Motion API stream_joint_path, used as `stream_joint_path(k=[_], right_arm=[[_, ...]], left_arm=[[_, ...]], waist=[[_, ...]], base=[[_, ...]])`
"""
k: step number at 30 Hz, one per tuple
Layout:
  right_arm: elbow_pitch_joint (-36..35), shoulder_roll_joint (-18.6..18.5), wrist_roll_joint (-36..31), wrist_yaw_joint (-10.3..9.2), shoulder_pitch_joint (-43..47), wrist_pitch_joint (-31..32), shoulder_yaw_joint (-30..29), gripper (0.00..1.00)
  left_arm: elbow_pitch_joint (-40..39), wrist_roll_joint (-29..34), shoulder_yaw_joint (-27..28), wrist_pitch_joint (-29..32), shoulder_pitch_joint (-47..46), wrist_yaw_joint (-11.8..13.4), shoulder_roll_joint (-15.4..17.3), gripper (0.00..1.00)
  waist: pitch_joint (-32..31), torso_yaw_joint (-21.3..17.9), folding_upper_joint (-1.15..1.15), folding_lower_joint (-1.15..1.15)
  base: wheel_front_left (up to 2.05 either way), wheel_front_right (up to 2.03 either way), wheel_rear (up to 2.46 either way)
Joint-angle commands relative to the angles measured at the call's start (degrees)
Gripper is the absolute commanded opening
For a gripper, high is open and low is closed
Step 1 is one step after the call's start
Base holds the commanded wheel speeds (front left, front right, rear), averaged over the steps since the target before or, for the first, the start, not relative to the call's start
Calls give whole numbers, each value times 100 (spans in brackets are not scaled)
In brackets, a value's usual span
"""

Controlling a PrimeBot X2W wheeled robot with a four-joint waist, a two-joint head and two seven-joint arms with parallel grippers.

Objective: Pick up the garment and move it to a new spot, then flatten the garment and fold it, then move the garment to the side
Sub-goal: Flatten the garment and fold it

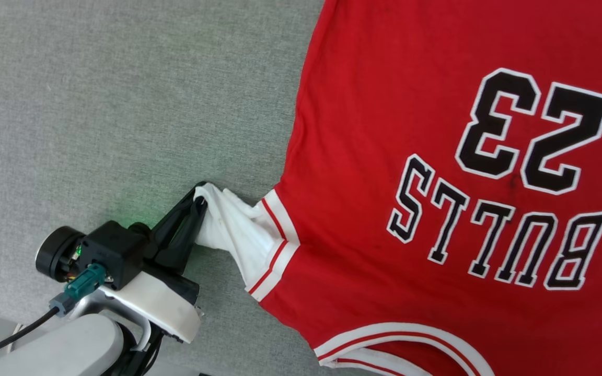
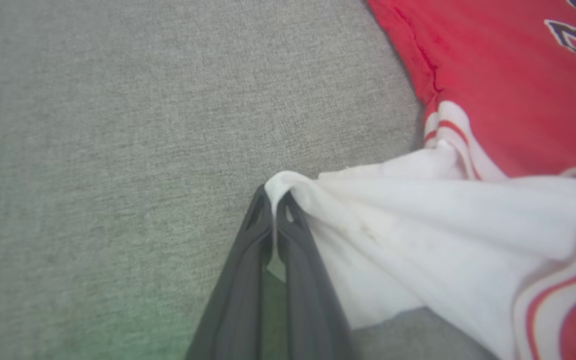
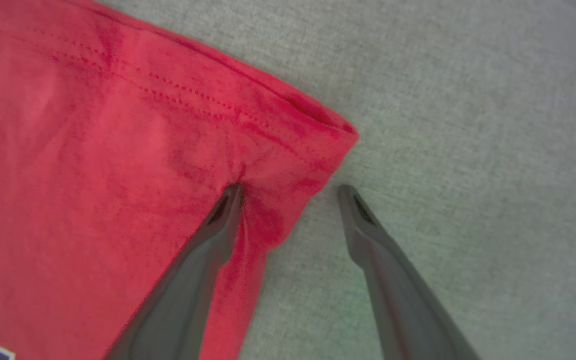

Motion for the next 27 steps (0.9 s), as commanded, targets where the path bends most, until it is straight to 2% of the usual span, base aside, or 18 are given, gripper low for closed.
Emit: stream_joint_path(k=[1, 2, 3, 9, 15, 20, 27], right_arm=[[266, 131, 84, -2, 581, -109, 145, 100], [288, 129, 100, -2, 650, -132, 183, 90], [295, 113, 133, -2, 693, -143, 220, 0], [225, -25, 263, -2, 459, -622, 114, 0], [-95, -246, 666, -3, 599, -952, 477, 0], [-927, -854, 1132, -3, 1175, -1086, 979, 0], [-2190, -1870, 1800, -3, 2719, -1331, 1399, 0]], left_arm=[[189, 50, -47, 171, -132, -22, -13, 0], [201, 40, -47, 173, -148, -26, -27, 0], [220, 30, -46, 180, -156, -28, -29, 0], [287, -23, -32, 98, 62, 15, -5, 0], [305, -196, 37, 4, 378, 58, -19, 0], [291, -349, 83, -27, 725, 124, 108, 0], [261, -564, 149, -53, 1246, 226, 323, 0]], waist=[[184, 165, 0, -1], [166, 158, 0, -1], [136, 144, 0, -1], [-336, -51, 0, -1], [-1114, -347, 0, -1], [-1617, -640, 0, -1], [-2204, -1045, 0, -1]], base=[[0, 0, 0], [0, 0, 0], [0, 0, 0], [0, 0, 0], [0, 0, 0], [0, 0, 0], [0, 0, 0]])
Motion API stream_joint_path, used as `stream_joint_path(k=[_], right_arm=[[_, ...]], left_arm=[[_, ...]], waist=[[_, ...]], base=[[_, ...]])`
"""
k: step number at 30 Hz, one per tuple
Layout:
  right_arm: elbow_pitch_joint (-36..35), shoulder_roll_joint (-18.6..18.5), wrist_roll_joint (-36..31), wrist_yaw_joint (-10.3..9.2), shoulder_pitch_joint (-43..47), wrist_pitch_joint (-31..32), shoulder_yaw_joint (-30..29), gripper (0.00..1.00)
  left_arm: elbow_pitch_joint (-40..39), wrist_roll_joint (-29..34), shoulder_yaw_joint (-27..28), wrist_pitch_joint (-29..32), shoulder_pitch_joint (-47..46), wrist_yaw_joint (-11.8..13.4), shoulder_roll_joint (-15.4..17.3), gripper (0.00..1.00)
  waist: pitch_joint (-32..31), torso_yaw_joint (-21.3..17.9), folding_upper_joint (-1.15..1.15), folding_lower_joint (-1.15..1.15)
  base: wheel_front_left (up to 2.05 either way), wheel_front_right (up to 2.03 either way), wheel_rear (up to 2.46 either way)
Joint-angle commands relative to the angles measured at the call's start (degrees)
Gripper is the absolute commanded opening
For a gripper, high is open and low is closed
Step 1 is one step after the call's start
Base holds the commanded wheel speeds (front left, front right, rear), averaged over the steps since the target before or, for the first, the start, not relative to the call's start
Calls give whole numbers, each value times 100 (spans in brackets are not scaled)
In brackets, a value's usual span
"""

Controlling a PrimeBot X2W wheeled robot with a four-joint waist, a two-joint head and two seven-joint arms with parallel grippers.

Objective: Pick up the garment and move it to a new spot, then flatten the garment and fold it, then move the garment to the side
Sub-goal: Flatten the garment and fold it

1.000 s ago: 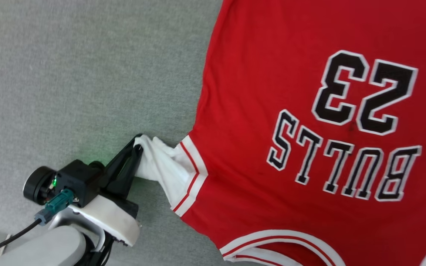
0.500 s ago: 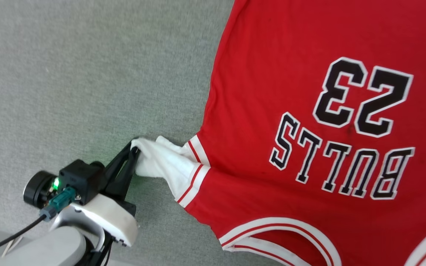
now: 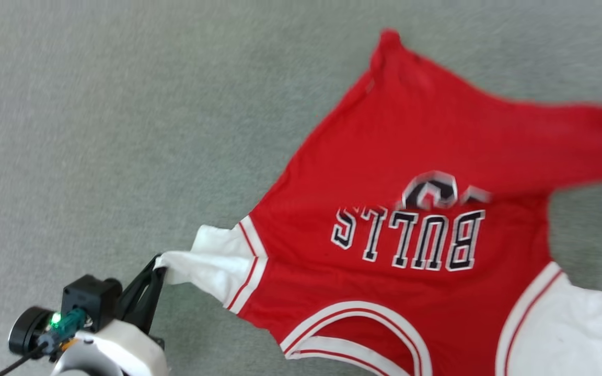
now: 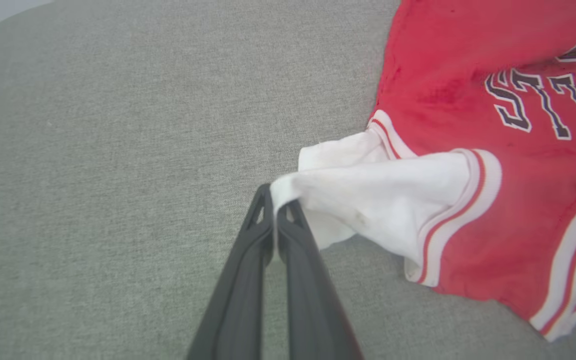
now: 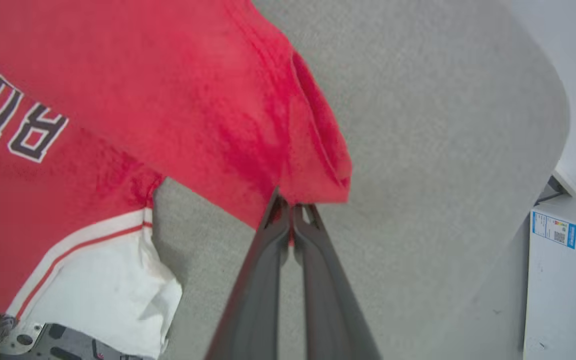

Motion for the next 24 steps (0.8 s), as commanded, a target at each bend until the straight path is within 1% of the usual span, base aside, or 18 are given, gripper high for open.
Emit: stream_joint_path(k=[1, 4, 7, 9, 12, 14, 16, 17, 18, 24], right_arm=[[-230, -246, 150, -4, 556, -83, 57, 0], [-571, -592, 356, -4, 1511, -303, 26, 0], [-586, -705, 502, -4, 2568, -631, -55, 0], [-439, -643, 593, -4, 3216, -878, -183, 0], [-195, -392, 699, -4, 4085, -1209, -308, 0], [-24, -198, 711, -4, 4460, -1344, -355, 0], [74, -12, 655, -4, 4608, -1460, -408, 0], [111, 62, 616, -4, 4604, -1526, -462, 40], [63, 137, 484, -4, 4385, -1694, -671, 100], [-146, -32, 551, -4, 3766, -1784, -1271, 100]], left_arm=[[0, -38, 28, -27, 154, 18, 58, 0], [-5, -81, 46, -33, 296, 21, 113, 0], [-25, -141, 104, -40, 410, 50, 148, 0], [-39, -143, 142, -45, 443, 34, 161, 0], [-17, -112, 161, -50, 484, 28, 189, 0], [-20, -113, 184, -52, 481, 18, 175, 0], [-3, -122, 194, -54, 492, 14, 160, 0], [10, -125, 201, -55, 500, 15, 150, 0], [14, -150, 220, -53, 547, 13, 138, 0], [1, -62, 200, -50, 508, -20, 71, 0]], waist=[[-364, -333, 0, 0], [-498, -474, 0, 0], [-562, -605, 0, 0], [-571, -644, 0, 0], [-559, -685, 0, 0], [-543, -698, 0, 0], [-540, -711, 0, 0], [-544, -721, 0, 0], [-570, -751, 0, 0], [-527, -706, 0, 0]], base=[[0, 0, 0], [0, 0, 0], [0, 0, 0], [0, 0, 0], [0, 0, 0], [0, 0, 0], [0, 0, 0], [0, 0, 0], [0, 0, 0], [0, 0, 0]])
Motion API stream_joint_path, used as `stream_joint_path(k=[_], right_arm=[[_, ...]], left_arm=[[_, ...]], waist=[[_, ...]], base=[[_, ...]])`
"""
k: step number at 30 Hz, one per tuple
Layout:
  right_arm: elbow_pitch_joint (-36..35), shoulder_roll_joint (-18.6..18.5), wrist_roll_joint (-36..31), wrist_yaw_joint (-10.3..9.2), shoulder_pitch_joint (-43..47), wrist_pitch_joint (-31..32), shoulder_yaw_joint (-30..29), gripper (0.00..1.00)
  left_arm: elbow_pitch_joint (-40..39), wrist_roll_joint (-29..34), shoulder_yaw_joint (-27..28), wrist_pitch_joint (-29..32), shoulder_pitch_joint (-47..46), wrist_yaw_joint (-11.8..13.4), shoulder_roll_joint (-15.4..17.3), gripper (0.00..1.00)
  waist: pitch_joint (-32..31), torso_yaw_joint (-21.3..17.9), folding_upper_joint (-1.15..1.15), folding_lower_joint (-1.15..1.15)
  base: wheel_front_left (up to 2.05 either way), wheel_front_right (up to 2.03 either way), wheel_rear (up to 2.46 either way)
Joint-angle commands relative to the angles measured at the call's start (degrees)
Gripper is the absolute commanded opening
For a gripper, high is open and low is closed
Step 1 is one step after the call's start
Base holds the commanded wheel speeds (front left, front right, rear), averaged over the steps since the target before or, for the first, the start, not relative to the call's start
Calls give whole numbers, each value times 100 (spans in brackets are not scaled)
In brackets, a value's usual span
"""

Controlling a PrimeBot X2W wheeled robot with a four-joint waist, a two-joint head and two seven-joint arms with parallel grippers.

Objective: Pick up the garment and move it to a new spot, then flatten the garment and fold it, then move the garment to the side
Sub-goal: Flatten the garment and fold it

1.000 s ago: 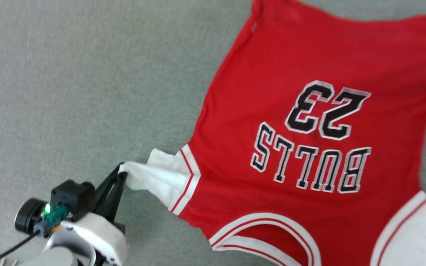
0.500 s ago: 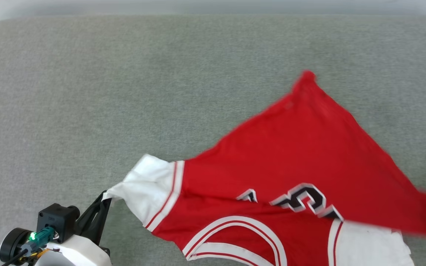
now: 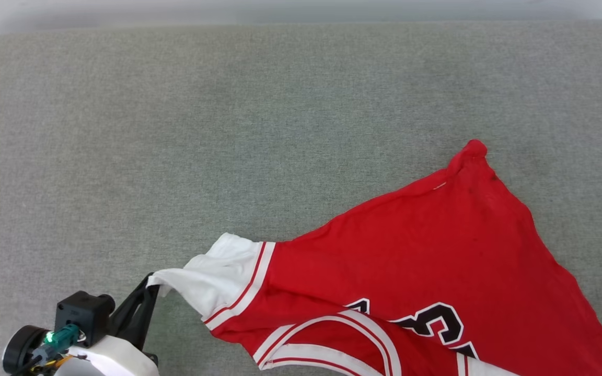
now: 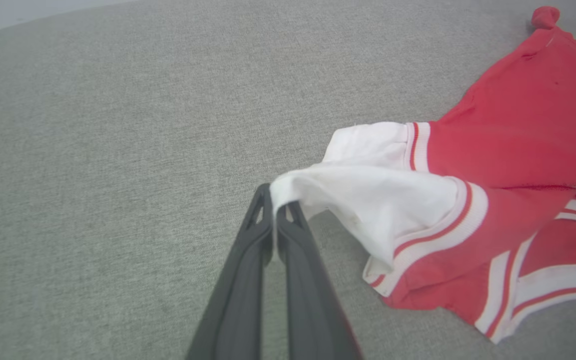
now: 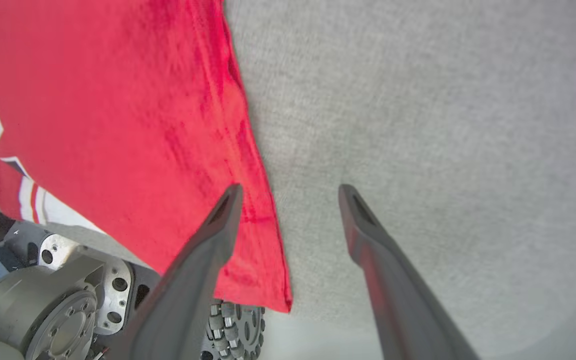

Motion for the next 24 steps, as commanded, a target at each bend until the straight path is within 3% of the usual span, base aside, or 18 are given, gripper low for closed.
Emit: stream_joint_path(k=[1, 5, 10, 18, 24], right_arm=[[-43, -77, -15, -4, -177, -22, -82, 100], [-240, -153, -47, -4, -883, 35, -264, 100], [-429, -129, -191, -4, -1973, 468, 56, 100], [167, 549, -677, -4, -3521, 1354, 897, 100], [1042, 1044, -976, -4, -4145, 1440, 1204, 100]], left_arm=[[2, 56, 1, -23, 3, -22, -35, 0], [28, 123, -35, 19, -153, -88, -93, 0], [39, 240, -56, 42, -316, -117, -190, 0], [27, 483, -134, 133, -721, -220, -431, 0], [68, 621, -146, 134, -953, -260, -612, 0]], waist=[[28, 36, 0, 0], [141, 141, 0, 0], [361, 281, 0, 0], [806, 640, 0, 0], [1153, 930, 0, 0]], base=[[0, 0, 0], [0, 0, 0], [0, 0, 0], [0, 0, 0], [0, 0, 0]])
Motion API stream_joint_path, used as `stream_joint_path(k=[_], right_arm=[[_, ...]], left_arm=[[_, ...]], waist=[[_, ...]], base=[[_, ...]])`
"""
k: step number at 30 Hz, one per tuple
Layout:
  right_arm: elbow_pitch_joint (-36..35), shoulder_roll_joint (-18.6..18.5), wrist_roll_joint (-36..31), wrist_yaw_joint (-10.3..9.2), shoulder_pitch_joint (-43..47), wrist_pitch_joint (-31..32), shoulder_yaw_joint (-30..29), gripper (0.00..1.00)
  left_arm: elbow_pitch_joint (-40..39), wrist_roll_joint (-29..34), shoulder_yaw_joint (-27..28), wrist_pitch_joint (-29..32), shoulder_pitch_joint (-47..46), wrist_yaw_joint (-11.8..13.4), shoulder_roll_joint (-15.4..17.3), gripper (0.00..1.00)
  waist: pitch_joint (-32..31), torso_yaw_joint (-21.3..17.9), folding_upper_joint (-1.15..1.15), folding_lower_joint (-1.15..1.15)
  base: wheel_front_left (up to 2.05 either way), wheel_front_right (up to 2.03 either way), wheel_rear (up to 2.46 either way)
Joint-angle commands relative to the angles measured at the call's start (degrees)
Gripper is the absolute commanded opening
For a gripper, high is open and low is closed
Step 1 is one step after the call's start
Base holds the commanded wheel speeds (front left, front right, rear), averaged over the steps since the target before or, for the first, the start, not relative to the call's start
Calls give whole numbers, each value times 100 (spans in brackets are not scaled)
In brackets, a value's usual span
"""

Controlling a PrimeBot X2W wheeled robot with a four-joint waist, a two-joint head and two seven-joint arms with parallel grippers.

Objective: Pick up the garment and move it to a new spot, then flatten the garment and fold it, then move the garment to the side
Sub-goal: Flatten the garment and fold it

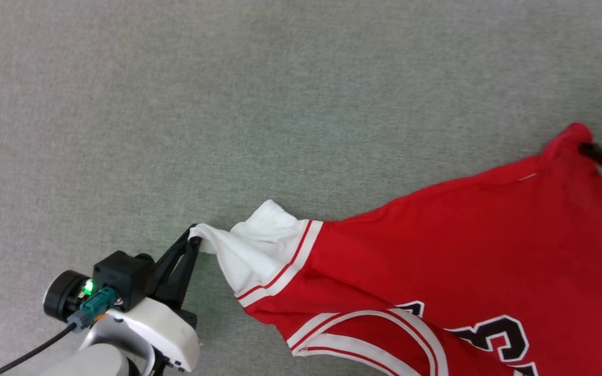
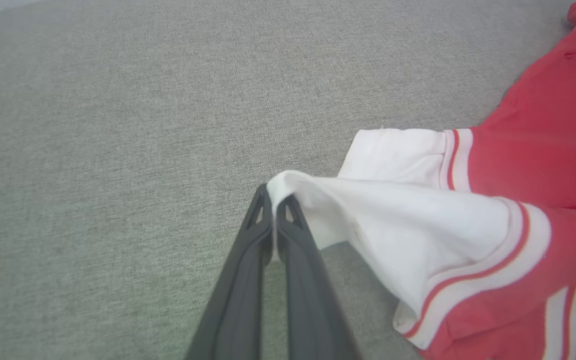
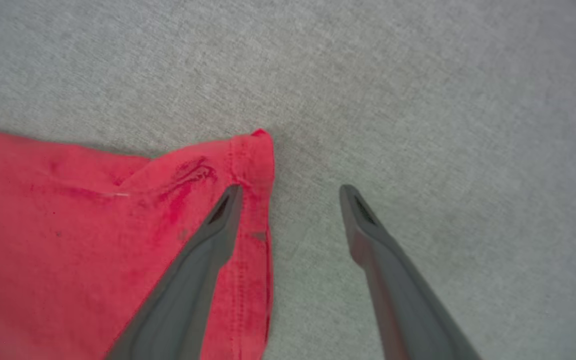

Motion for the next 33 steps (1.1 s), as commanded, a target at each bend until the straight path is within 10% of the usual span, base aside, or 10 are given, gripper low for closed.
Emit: stream_joint_path(k=[1, 8, 10, 33], right_arm=[[149, 122, -22, -4, -67, -16, 82, 100], [770, 463, 130, 1, 278, -129, 812, 100], [819, 417, 163, 5, 285, -269, 937, 0], [58, 92, 94, -4, -461, -3198, 520, 0]], left_arm=[[34, 44, -7, -12, -85, -19, -63, 0], [228, 64, -14, -57, -139, -87, -314, 0], [286, 41, -4, -70, -102, -106, -344, 0], [481, 522, 588, 94, -1529, -361, -391, 0]], waist=[[180, 175, 0, 0], [239, 283, 0, 0], [180, 258, 0, 0], [-1089, -607, 0, 0]], base=[[0, 0, 0], [0, 0, 0], [0, 0, 0], [0, 0, 0]])
